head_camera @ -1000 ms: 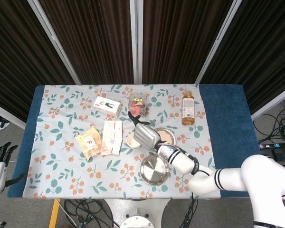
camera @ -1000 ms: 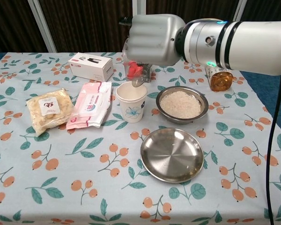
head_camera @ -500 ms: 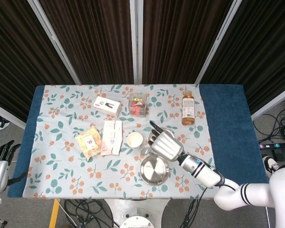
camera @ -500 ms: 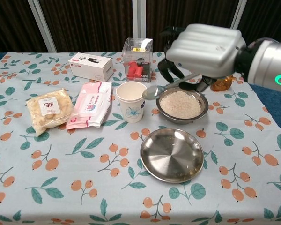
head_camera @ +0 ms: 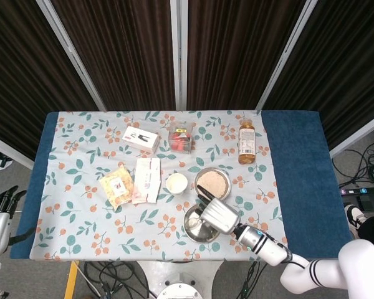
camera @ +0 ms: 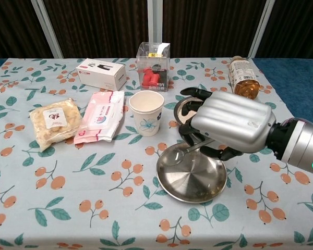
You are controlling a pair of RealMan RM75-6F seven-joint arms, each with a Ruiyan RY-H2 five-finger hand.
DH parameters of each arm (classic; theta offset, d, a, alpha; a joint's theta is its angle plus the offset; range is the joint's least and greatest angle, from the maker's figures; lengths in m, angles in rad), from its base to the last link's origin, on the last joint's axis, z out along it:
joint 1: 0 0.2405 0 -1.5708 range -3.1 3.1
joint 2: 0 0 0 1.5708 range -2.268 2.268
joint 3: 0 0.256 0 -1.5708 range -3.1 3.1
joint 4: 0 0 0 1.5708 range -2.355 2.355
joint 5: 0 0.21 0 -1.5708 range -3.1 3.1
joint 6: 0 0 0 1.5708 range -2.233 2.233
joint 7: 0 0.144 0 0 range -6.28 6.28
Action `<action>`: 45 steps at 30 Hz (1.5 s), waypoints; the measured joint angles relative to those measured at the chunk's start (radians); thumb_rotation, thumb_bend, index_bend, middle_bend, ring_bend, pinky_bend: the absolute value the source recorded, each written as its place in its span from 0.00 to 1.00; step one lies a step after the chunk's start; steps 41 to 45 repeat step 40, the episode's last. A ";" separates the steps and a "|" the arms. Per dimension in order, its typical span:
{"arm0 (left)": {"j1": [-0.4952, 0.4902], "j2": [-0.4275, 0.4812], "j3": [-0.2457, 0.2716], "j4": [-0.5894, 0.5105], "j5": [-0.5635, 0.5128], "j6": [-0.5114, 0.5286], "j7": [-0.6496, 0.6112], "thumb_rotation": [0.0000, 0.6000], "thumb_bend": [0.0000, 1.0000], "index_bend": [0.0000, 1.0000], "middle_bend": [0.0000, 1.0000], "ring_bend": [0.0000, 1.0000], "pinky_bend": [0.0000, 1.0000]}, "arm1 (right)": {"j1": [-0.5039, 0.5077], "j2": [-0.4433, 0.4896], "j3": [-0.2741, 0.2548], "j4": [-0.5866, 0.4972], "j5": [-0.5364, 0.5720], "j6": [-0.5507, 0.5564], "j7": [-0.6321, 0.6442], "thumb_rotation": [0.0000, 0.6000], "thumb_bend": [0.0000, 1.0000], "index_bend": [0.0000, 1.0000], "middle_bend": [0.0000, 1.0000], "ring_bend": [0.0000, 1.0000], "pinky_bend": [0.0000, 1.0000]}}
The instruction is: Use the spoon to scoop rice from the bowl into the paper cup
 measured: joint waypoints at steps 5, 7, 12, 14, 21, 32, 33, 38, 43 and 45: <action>-0.001 -0.003 0.001 0.006 0.000 -0.004 -0.007 1.00 0.06 0.21 0.18 0.13 0.05 | -0.025 -0.048 0.013 0.056 -0.022 -0.020 0.015 1.00 0.30 0.54 0.51 0.18 0.00; -0.001 -0.004 0.001 0.007 0.001 -0.005 -0.009 1.00 0.06 0.21 0.18 0.13 0.05 | -0.031 -0.059 0.018 0.070 -0.026 -0.029 0.017 1.00 0.29 0.53 0.50 0.18 0.00; 0.000 -0.005 0.001 0.011 0.000 -0.004 -0.012 1.00 0.07 0.21 0.18 0.13 0.05 | -0.048 -0.066 0.031 0.081 -0.032 -0.047 0.001 1.00 0.27 0.39 0.44 0.15 0.00; -0.001 -0.005 0.002 0.011 0.001 -0.005 -0.012 1.00 0.07 0.21 0.18 0.13 0.05 | -0.058 -0.060 0.035 0.068 -0.031 -0.047 -0.006 1.00 0.27 0.32 0.40 0.12 0.00; -0.005 0.001 0.000 0.004 0.004 -0.006 -0.008 1.00 0.07 0.21 0.18 0.13 0.05 | -0.100 0.015 0.062 -0.020 -0.040 0.031 -0.022 1.00 0.28 0.27 0.34 0.10 0.00; -0.015 -0.015 -0.003 0.006 0.000 -0.019 0.012 1.00 0.07 0.21 0.18 0.13 0.05 | -0.337 0.356 0.111 -0.236 0.109 0.271 0.092 1.00 0.29 0.03 0.13 0.00 0.00; -0.016 -0.017 -0.004 0.005 0.001 -0.019 0.017 1.00 0.06 0.21 0.18 0.13 0.05 | -0.362 0.382 0.110 -0.250 0.123 0.286 0.118 1.00 0.29 0.02 0.12 0.00 0.00; -0.023 -0.021 -0.008 -0.013 0.005 -0.016 0.054 1.00 0.06 0.21 0.18 0.13 0.05 | -0.484 0.465 0.100 -0.299 0.157 0.372 0.269 1.00 0.29 0.01 0.12 0.00 0.00; -0.025 -0.022 -0.010 -0.023 0.004 -0.015 0.073 1.00 0.06 0.21 0.18 0.13 0.05 | -0.517 0.482 0.098 -0.304 0.152 0.400 0.312 1.00 0.30 0.01 0.12 0.00 0.00; -0.025 -0.022 -0.010 -0.023 0.004 -0.015 0.073 1.00 0.06 0.21 0.18 0.13 0.05 | -0.517 0.482 0.098 -0.304 0.152 0.400 0.312 1.00 0.30 0.01 0.12 0.00 0.00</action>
